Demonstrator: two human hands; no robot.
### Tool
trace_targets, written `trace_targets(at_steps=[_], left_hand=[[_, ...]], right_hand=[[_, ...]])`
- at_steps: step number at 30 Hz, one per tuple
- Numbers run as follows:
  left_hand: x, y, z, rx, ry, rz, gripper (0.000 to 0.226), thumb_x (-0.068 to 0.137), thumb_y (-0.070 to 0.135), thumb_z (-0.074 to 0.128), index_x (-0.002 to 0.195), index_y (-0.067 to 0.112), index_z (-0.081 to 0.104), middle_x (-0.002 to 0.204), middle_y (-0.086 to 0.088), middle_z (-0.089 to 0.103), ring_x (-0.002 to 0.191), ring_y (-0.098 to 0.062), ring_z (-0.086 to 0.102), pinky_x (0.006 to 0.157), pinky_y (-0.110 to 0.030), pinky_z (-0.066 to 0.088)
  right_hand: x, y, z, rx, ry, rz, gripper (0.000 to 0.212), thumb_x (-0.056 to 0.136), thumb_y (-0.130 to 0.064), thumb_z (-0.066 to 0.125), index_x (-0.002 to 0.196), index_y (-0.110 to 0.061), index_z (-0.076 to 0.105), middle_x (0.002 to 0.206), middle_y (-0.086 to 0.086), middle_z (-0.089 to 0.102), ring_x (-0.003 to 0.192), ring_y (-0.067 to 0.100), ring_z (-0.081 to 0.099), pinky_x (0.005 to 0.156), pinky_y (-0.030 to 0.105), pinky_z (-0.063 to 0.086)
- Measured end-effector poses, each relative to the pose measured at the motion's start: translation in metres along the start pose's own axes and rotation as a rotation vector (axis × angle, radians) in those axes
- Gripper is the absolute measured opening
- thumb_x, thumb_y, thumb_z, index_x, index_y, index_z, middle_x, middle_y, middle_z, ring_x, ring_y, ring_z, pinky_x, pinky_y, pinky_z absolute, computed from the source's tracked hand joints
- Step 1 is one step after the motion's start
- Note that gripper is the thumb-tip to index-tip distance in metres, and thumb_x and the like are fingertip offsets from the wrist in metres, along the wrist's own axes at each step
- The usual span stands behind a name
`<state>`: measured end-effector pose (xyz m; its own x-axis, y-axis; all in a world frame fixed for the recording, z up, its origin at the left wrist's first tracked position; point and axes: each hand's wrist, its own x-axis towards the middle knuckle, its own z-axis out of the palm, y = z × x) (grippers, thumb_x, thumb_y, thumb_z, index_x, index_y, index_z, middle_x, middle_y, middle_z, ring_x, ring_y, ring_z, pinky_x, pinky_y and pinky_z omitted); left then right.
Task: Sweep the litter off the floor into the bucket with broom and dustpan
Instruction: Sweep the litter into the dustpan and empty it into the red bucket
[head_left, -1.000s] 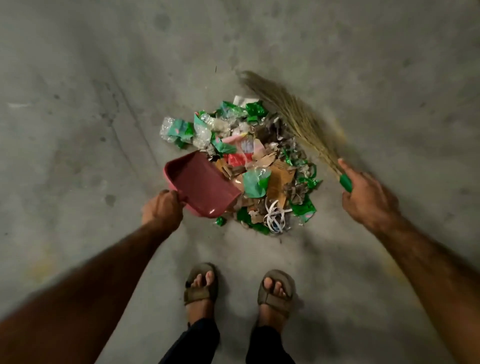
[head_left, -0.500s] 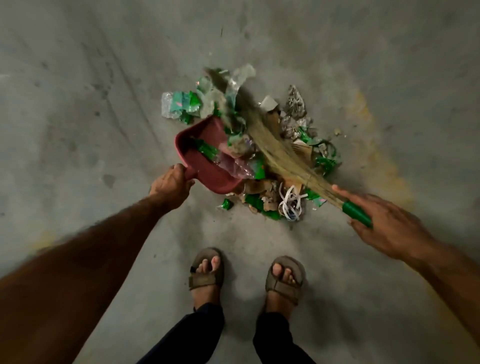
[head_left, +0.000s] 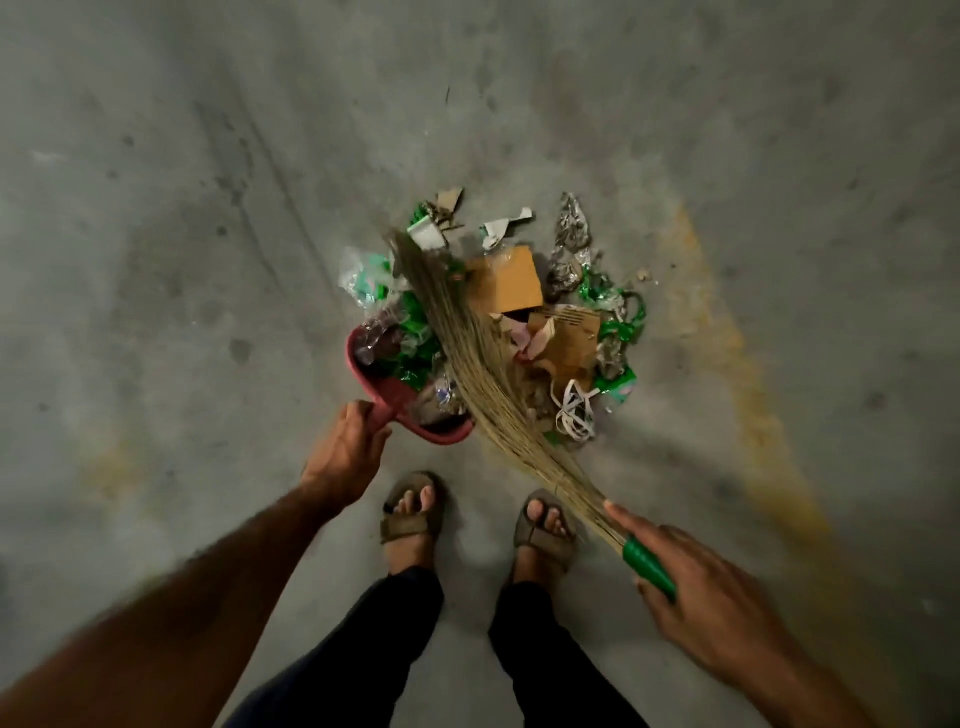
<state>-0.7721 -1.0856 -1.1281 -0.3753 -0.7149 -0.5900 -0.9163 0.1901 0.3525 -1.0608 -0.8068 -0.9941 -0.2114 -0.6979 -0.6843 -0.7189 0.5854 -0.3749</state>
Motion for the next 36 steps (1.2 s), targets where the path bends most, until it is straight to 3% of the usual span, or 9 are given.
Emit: trace_targets(at_steps=[5, 9, 13, 16, 20, 26, 29, 32, 36], left_hand=[[-0.069, 0.023, -0.036, 0.012, -0.001, -0.027, 0.029, 0.096, 0.036, 0.053, 0.113, 0.014, 0.048, 0.107, -0.008, 0.057, 0.094, -0.031, 0.057, 0.074, -0.039, 0.045], [-0.120, 0.054, -0.072, -0.030, 0.007, 0.008, 0.028, 0.096, 0.034, 0.053, 0.113, 0.013, 0.047, 0.108, -0.008, 0.055, 0.096, -0.030, 0.057, 0.074, -0.038, 0.044], [-0.172, 0.096, -0.116, -0.068, 0.024, 0.044, 0.027, 0.098, 0.036, 0.050, 0.115, 0.016, 0.045, 0.110, -0.006, 0.054, 0.095, -0.025, 0.055, 0.076, -0.037, 0.044], [-0.211, 0.128, -0.151, -0.108, 0.034, 0.083, 0.026, 0.098, 0.034, 0.050, 0.115, 0.015, 0.045, 0.110, -0.007, 0.054, 0.093, -0.023, 0.054, 0.079, -0.041, 0.047], [-0.265, 0.166, -0.195, -0.146, 0.068, 0.125, 0.024, 0.098, 0.028, 0.053, 0.113, 0.011, 0.048, 0.109, -0.008, 0.054, 0.091, -0.022, 0.051, 0.078, -0.037, 0.044], [-0.329, 0.193, -0.257, -0.099, 0.148, 0.253, 0.031, 0.098, 0.025, 0.053, 0.125, 0.009, 0.052, 0.114, -0.012, 0.054, 0.104, -0.030, 0.054, 0.083, -0.038, 0.042], [-0.350, 0.190, -0.288, -0.058, 0.159, 0.318, 0.032, 0.099, 0.027, 0.051, 0.127, 0.011, 0.052, 0.115, -0.012, 0.053, 0.103, -0.031, 0.056, 0.083, -0.040, 0.046], [-0.361, 0.171, -0.315, -0.077, 0.158, 0.374, 0.030, 0.099, 0.030, 0.051, 0.125, 0.014, 0.051, 0.114, -0.009, 0.053, 0.100, -0.028, 0.057, 0.083, -0.042, 0.049], [-0.375, 0.142, -0.341, -0.070, 0.136, 0.439, 0.028, 0.098, 0.032, 0.052, 0.120, 0.015, 0.049, 0.110, -0.005, 0.053, 0.095, -0.021, 0.056, 0.076, -0.037, 0.047]], right_hand=[[-0.077, -0.029, -0.031, 0.035, -0.028, 0.032, 0.085, 0.090, -0.034, 0.054, 0.145, -0.063, -0.004, 0.123, -0.017, 0.049, 0.102, 0.011, 0.062, 0.077, 0.027, 0.051], [-0.138, -0.059, -0.066, -0.003, -0.029, 0.107, 0.069, 0.090, -0.039, 0.047, 0.145, -0.050, 0.007, 0.126, -0.010, 0.055, 0.093, 0.015, 0.065, 0.072, 0.029, 0.052], [-0.202, -0.087, -0.101, -0.036, -0.009, 0.164, 0.046, 0.091, -0.043, 0.041, 0.132, -0.034, 0.022, 0.095, -0.008, 0.060, 0.070, 0.014, 0.060, 0.059, 0.028, 0.046], [-0.246, -0.103, -0.123, -0.027, 0.037, 0.186, 0.028, 0.089, -0.047, 0.041, 0.109, -0.028, 0.033, 0.076, -0.008, 0.055, 0.063, 0.012, 0.058, 0.056, 0.030, 0.049], [-0.306, -0.125, -0.144, -0.044, 0.158, 0.188, 0.030, 0.090, -0.060, 0.034, 0.094, -0.030, 0.035, 0.072, -0.006, 0.057, 0.063, 0.016, 0.061, 0.060, 0.038, 0.054], [-0.381, -0.180, -0.172, -0.132, 0.290, 0.207, 0.033, 0.096, -0.056, 0.040, 0.113, -0.028, 0.041, 0.086, -0.008, 0.057, 0.068, 0.015, 0.053, 0.059, 0.028, 0.041], [-0.407, -0.209, -0.168, -0.169, 0.337, 0.255, 0.036, 0.096, -0.058, 0.037, 0.114, -0.027, 0.041, 0.084, -0.007, 0.053, 0.072, 0.017, 0.058, 0.058, 0.030, 0.040], [-0.427, -0.244, -0.155, -0.158, 0.352, 0.309, 0.035, 0.096, -0.057, 0.037, 0.115, -0.026, 0.040, 0.084, -0.006, 0.050, 0.070, 0.017, 0.050, 0.060, 0.030, 0.040], [-0.454, -0.297, -0.125, -0.076, 0.372, 0.361, 0.028, 0.097, -0.056, 0.037, 0.101, -0.029, 0.030, 0.085, -0.006, 0.054, 0.071, 0.017, 0.053, 0.061, 0.031, 0.045]])
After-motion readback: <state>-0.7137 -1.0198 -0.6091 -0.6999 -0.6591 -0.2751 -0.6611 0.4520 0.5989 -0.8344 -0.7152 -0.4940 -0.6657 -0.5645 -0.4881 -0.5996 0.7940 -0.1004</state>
